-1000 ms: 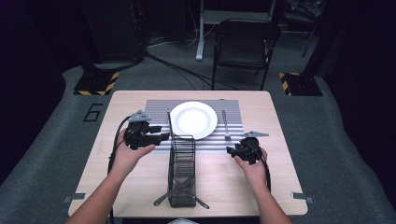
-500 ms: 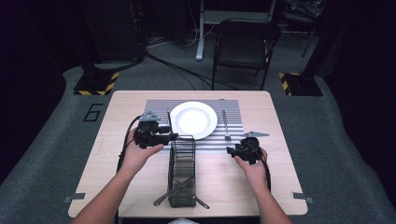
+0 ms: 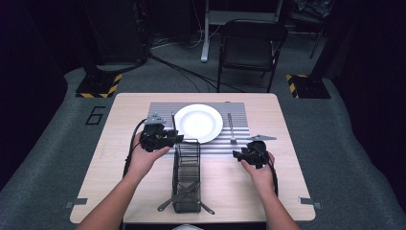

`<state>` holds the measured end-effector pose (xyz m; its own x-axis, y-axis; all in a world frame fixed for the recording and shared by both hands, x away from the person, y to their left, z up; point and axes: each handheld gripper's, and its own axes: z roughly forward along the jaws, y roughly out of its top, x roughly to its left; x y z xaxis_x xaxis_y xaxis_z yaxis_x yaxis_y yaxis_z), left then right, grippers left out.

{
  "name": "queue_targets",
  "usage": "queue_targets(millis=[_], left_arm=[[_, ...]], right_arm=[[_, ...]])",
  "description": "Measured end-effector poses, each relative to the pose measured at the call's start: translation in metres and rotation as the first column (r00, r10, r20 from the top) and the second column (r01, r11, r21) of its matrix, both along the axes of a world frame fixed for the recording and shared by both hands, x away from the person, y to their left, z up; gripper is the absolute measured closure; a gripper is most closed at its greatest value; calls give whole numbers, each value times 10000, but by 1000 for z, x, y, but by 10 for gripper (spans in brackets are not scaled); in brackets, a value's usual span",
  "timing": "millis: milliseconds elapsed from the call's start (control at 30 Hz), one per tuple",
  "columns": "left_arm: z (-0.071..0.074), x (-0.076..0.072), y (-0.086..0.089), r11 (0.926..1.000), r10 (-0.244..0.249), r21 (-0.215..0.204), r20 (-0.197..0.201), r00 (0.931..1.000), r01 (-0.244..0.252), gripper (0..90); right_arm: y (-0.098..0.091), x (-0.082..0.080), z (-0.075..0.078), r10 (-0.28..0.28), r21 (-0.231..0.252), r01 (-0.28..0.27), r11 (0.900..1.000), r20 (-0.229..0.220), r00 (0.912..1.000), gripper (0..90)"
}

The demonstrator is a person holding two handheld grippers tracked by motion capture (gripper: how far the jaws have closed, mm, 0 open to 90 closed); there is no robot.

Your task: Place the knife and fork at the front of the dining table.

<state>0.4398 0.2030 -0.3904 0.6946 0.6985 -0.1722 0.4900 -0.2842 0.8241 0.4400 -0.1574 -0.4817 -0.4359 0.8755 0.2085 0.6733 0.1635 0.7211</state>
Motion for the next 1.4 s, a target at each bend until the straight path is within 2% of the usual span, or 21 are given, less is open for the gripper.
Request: queue_targets(millis=[133, 200, 300, 333, 400, 533, 633, 667, 800, 933, 967, 1033, 1133, 1267, 1400], left_arm=[[-1, -1, -1, 9996, 123, 264, 233, 9997, -129, 708], [-2, -2, -1, 9998, 145, 104, 206, 9997, -147, 730], [-1, -4, -1, 9998, 162, 148, 305, 9994, -166, 773], [-1, -4, 0, 9996, 116, 258, 380, 9992, -126, 773], [0, -7, 0, 9997, 110, 227, 357, 9993, -118, 775], [2, -15, -1, 9995, -210, 233, 357, 9991, 202, 787], [2, -19, -1, 9989, -402, 235, 229, 9989, 397, 794], [2, -21, -1, 9983, -459, 363, 196, 9988, 452, 796], [3, -25, -1, 9979, -376, 534, 242, 9990, 363, 796], [-1, -26, -2, 9985, -92, 539, 149, 9998, 84, 793], [-1, -26, -3, 9979, -12, 655, 121, 9999, 4, 791], [-1, -26, -3, 9971, 10, 754, 239, 9997, -28, 791], [-2, -27, -5, 9972, 72, 740, 202, 9998, -87, 791], [-2, -27, -7, 9940, 176, 1075, 437, 9989, -223, 786], [-2, -27, -7, 9963, 32, 856, 319, 9995, -59, 794]], right_arm=[[0, 0, 0, -34, 6, 34, 10000, -31, 10000, 522], [-1, 0, 0, -28, -20, 28, 10000, -24, 10000, 522], [-2, 0, 0, -76, -48, 76, 10000, -16, 10000, 522], [-2, 0, 0, -79, -40, 79, 10000, 10, 10000, 522], [-2, 0, 0, -101, -21, 101, 9999, -15, 9999, 522], [-2, 0, 0, -91, -12, 91, 10000, -25, 10000, 522], [-2, 0, 0, -85, -31, 85, 10000, 13, 10000, 522], [-2, 0, 0, -79, -36, 79, 10000, 16, 10000, 522], [-2, 0, 0, -81, -16, 81, 10000, 26, 10000, 522], [-1, 0, 0, -105, -39, 105, 9999, 15, 9999, 522], [-1, 0, 0, -101, -18, 101, 9999, -19, 9999, 522], [-1, 0, 0, -100, -18, 100, 9999, -15, 9999, 522], [-1, 0, 0, -85, -47, 85, 10000, 32, 10000, 522], [0, -1, 1, -105, -99, 105, 9999, 55, 9999, 522], [-1, 0, 0, -102, -86, 102, 9999, 75, 9999, 521]])
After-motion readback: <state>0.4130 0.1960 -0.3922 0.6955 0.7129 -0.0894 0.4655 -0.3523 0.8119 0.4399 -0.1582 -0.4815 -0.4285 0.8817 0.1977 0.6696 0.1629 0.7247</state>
